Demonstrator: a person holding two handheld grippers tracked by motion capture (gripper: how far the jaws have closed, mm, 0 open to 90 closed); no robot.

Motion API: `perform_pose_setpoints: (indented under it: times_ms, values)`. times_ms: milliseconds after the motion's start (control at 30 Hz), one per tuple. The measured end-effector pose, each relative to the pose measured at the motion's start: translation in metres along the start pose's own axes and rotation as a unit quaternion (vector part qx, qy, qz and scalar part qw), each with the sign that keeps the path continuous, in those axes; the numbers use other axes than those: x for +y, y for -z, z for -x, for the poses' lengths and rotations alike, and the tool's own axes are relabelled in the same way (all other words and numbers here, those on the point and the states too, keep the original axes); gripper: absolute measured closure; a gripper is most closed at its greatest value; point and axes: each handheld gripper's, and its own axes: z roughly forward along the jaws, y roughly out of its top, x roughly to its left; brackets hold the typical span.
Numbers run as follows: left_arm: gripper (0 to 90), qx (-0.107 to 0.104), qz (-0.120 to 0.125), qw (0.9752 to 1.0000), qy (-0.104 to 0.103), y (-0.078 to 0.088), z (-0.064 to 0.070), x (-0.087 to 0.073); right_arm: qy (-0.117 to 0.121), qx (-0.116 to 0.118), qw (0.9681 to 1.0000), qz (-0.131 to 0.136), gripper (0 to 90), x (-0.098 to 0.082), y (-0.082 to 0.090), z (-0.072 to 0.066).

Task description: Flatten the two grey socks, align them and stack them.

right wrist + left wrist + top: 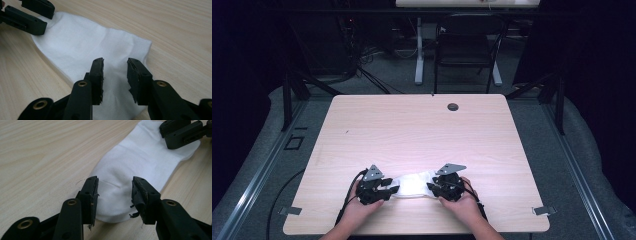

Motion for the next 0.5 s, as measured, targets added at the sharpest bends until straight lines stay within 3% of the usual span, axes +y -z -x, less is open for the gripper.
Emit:
perform_pose_setpoints:
  times_ms: [400,500]
  values:
    - [46.6,0.016,0.025,0.9995,0.002,0.012,-0.002,0.003,-0.007,-0.005,0.9993,0.037,60.9,0.004,0.018,-0.001]
    - [46.1,0.011,0.034,0.9994,0.002,0.017,-0.004,0.003,-0.004,-0.009,0.999,0.045,59.6,0.003,0.024,0.0]
